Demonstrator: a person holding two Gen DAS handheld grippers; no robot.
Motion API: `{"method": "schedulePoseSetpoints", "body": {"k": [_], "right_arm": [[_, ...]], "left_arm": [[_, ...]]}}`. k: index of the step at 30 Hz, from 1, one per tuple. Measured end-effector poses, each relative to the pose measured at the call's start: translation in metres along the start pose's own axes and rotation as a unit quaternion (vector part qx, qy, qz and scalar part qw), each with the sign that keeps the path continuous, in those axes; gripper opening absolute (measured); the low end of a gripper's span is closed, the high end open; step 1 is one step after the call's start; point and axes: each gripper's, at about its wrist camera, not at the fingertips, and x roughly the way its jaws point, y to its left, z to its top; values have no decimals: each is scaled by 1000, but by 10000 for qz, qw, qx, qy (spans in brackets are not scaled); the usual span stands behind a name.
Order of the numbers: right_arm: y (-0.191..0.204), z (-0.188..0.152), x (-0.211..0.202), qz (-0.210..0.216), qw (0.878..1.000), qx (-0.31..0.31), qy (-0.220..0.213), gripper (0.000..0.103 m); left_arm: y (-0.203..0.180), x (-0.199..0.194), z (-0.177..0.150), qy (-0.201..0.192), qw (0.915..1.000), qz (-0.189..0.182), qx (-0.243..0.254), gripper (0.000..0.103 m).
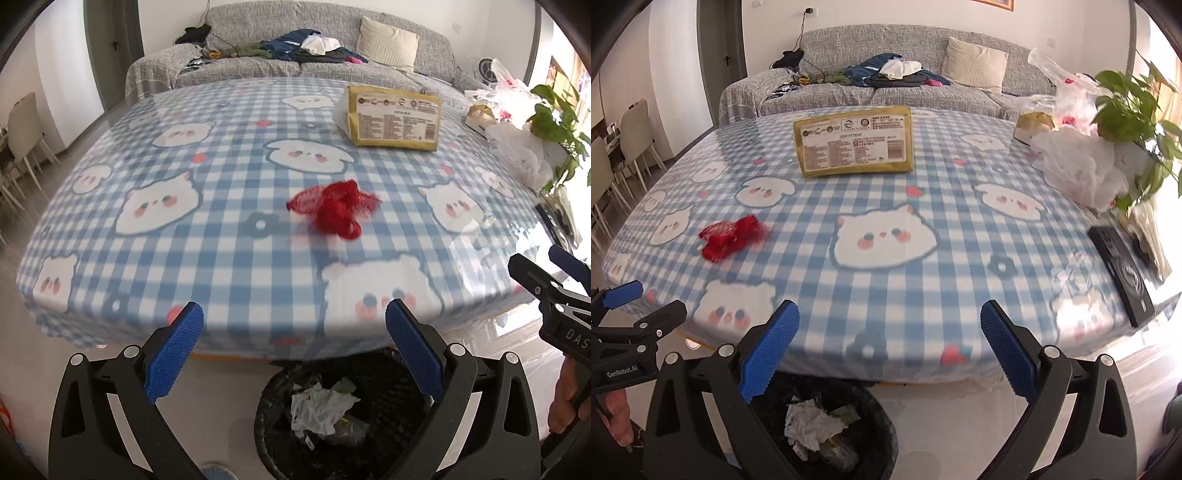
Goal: Collect trash
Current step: 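Move both grippers back over the table toward the red mesh net, then grasp the red mesh net with the left gripper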
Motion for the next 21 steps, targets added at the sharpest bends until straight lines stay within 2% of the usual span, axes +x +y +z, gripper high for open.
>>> {"method": "schedulePoseSetpoints", "body": {"k": [8, 15, 21], "right_arm": [[-6, 34, 29, 57, 10000, -27, 13, 95], [-8, 69, 53, 41, 10000, -65, 18, 95], [-10, 98, 67, 29, 10000, -72, -18, 95]], "left_arm": [[-4, 28, 36, 60, 10000, 64, 41, 97], [-11, 56, 61, 264, 9994, 182, 99, 95], [-20, 77, 72, 487, 9983, 170, 264, 75]]}}
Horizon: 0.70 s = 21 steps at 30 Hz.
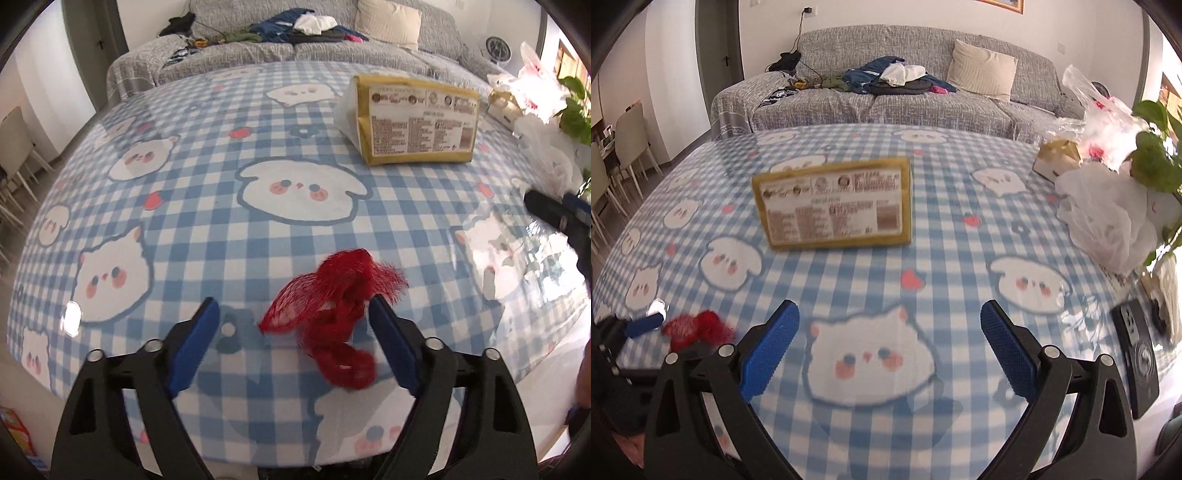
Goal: Collect trash
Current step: 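Grasp the red mesh net with the left gripper, then grasp the gold snack bag with the right gripper while the left holds the red net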
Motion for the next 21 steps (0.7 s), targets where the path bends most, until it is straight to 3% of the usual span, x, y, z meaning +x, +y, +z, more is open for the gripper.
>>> {"method": "schedulePoseSetpoints", "body": {"k": [3, 8, 10, 12, 21], "right_arm": [[2, 13, 9, -3, 10000, -69, 14, 95], [6, 30, 22, 2, 9998, -166, 59, 95], [9, 37, 28, -6, 9998, -190, 72, 95], [11, 42, 32, -15, 9997, -223, 71, 95], [16, 59, 42, 47, 9998, -193, 40, 95]], "left_arm": [[-1, 7, 5, 19, 10000, -11, -17, 66], [2, 11, 15, 86, 9999, -12, -92, 29], [6, 12, 20, 110, 9999, 6, -119, 21], [13, 14, 28, 176, 9994, -135, -249, 20], [39, 15, 60, 41, 9991, -74, -424, 19]]}}
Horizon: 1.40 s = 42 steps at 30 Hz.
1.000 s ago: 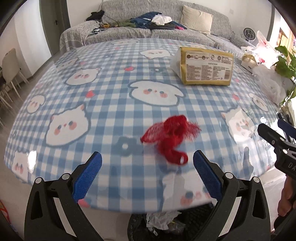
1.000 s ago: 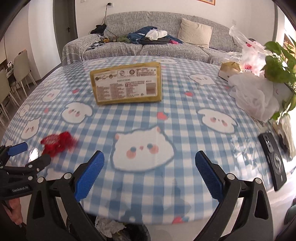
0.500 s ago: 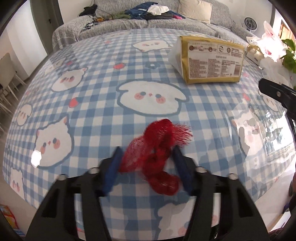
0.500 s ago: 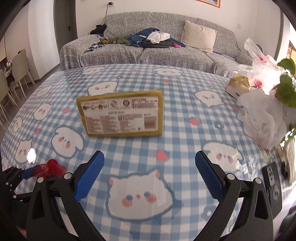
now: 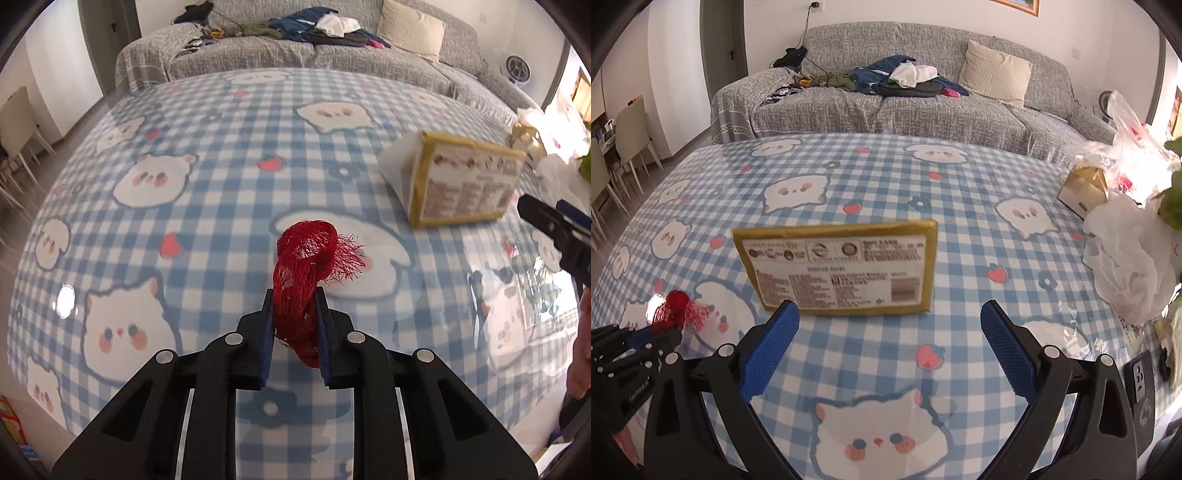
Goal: Collect trash
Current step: 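Grasp the gold snack bag with the right gripper while the left holds the red net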
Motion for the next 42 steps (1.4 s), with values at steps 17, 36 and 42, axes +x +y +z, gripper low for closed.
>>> {"method": "schedulePoseSetpoints", "body": {"k": [17, 36, 42], "right_arm": [[-15, 44, 15, 199, 9987, -383, -283, 95], [72, 46, 59, 283, 8603, -4941, 1224, 79], [72, 37, 73, 502, 8477, -4985, 1742, 43]], "left_arm": [[22, 12, 34, -46, 9998, -59, -159, 19], [37, 31, 46, 96, 9994, -123, -297, 19], [40, 30, 46, 94, 9994, -139, -289, 19]]}}
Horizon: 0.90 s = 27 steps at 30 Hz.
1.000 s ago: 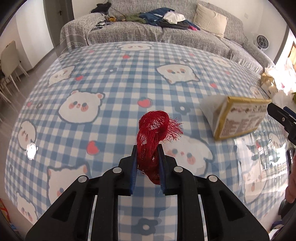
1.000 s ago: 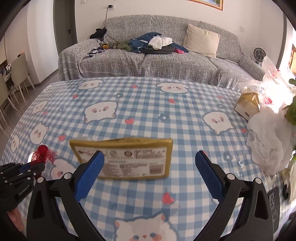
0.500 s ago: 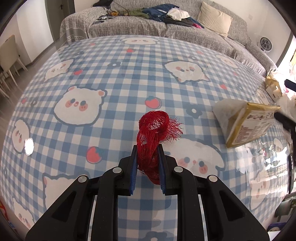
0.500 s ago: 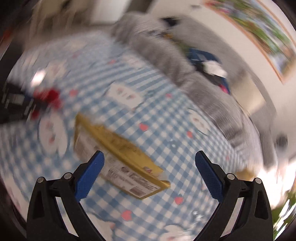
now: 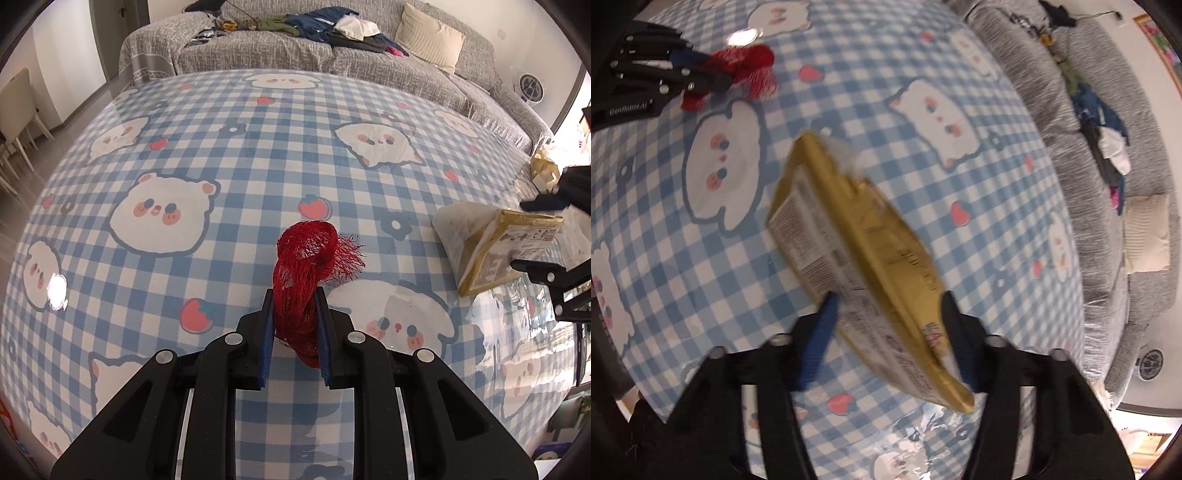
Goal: Collect trash
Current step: 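Grasp the gold snack bag with the right gripper while the left holds the red net, then lift the red net and gold bag and carry both over the black bin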
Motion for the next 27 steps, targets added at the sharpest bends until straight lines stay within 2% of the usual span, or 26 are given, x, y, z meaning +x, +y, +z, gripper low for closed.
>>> {"method": "schedulePoseSetpoints", "body": {"k": [1, 3, 6, 14, 19, 27], "right_arm": [[0, 1, 2, 48, 10000, 3, 27, 40], [-1, -1, 4, 186, 9998, 34, 63, 25], [-1, -2, 8, 369, 9992, 40, 149, 8], [-3, -3, 8, 468, 9987, 99, 158, 3], [-4, -4, -3, 395, 9988, 273, -24, 2], [-9, -10, -31, 83, 9910, 1323, -182, 2]], "left_arm": [[1, -1, 0, -8, 10000, 2, -2, 19], [1, -1, 0, -6, 10000, 0, -3, 19], [2, -1, -1, 9, 10000, 6, -4, 19], [2, 1, -1, 30, 10000, 29, 2, 19], [2, -2, -1, 28, 10000, 58, 1, 19], [-1, -22, -5, -47, 10000, 48, 28, 19]]}}
